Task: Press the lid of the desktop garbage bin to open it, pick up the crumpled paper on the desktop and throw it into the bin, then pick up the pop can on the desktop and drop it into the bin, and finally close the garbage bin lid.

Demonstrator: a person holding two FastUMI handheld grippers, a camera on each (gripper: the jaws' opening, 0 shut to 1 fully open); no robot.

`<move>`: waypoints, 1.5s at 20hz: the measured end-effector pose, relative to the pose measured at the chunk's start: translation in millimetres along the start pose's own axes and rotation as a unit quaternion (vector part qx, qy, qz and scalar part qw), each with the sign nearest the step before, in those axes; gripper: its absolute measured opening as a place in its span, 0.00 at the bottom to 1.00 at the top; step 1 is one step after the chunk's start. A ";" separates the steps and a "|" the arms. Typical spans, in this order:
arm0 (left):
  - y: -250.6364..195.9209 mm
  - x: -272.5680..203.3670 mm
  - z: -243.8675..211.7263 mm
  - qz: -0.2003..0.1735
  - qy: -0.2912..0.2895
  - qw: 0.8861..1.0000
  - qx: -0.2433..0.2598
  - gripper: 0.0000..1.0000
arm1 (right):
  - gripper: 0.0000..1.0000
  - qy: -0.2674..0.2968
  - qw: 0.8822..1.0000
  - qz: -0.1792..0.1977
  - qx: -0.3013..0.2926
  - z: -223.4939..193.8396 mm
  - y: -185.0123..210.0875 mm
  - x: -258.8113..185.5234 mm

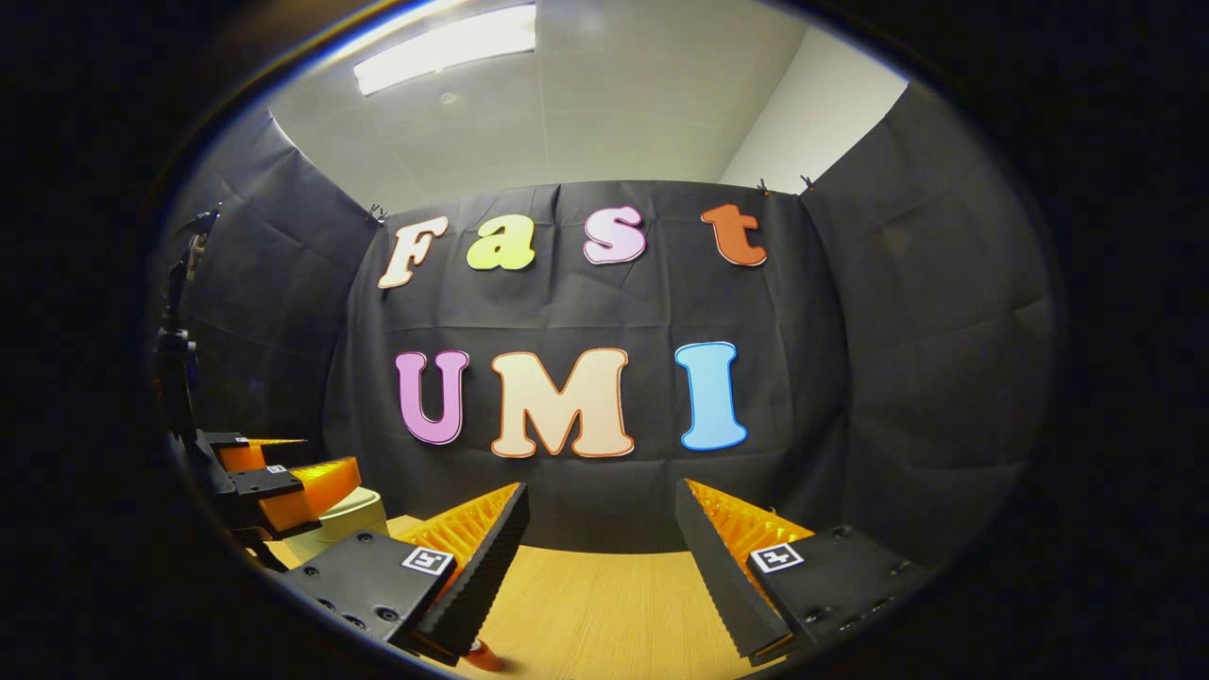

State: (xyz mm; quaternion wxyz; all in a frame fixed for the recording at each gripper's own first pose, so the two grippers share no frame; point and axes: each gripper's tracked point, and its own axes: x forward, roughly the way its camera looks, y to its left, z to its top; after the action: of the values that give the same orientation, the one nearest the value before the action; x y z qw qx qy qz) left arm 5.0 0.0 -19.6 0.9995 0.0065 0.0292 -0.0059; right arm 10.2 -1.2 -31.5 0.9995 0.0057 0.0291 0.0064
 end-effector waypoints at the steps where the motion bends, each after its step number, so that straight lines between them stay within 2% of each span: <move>1: 0.5 1.0 1.7 0.001 -0.001 1.000 0.003 0.94 | 0.98 0.000 1.000 0.000 0.000 0.9 -0.2 0.6; 7: 6.5 3.6 4.8 0.008 -0.006 1.000 0.008 0.94 | 0.98 0.006 1.000 0.006 -0.006 -4.7 0.7 3.7; 9: 9.4 2.9 4.4 0.011 -0.005 1.000 0.006 0.87 | 0.98 0.006 1.000 0.010 -0.007 -5.0 2.5 4.1; 10: 11.5 3.1 5.0 0.013 -0.006 1.000 0.005 0.79 | 0.98 0.006 1.000 0.011 -0.008 -5.3 4.2 4.1; 11: 14.2 2.6 6.7 0.016 -0.007 1.000 0.005 0.76 | 0.98 0.005 1.000 0.013 -0.009 -4.6 5.8 5.1; 14: 23.7 0.8 6.3 0.022 -0.008 1.000 0.004 0.47 | 0.98 0.004 1.000 0.021 -0.009 -4.7 15.1 5.4; 17: 35.1 -1.8 3.6 0.031 -0.002 1.000 0.001 0.29 | 0.98 0.002 1.000 0.029 -0.011 -3.4 24.7 6.2; 18: 41.4 -2.0 2.6 0.037 -0.001 0.999 0.001 0.17 | 0.99 0.002 0.999 0.030 -0.011 -3.4 27.5 5.5; 19: 47.4 -2.9 1.2 0.043 0.002 0.999 0.000 0.13 | 0.99 0.002 0.999 0.032 -0.010 -3.1 31.2 6.4; 20: 52.9 -4.8 -2.0 0.048 0.005 0.999 -0.001 0.01 | 0.99 0.002 0.999 0.033 -0.009 -4.7 34.5 6.6; 30: 130.3 -11.3 -29.8 0.105 0.032 0.994 -0.005 0.00 | 0.99 0.011 0.999 0.037 -0.008 -15.3 73.0 8.2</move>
State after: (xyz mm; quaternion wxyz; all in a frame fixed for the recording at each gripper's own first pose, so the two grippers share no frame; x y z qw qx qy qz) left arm -6.4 130.8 -47.1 0.9931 0.0043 0.0607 0.0998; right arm 16.5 72.1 -46.3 0.9982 -0.0011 0.0402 0.0436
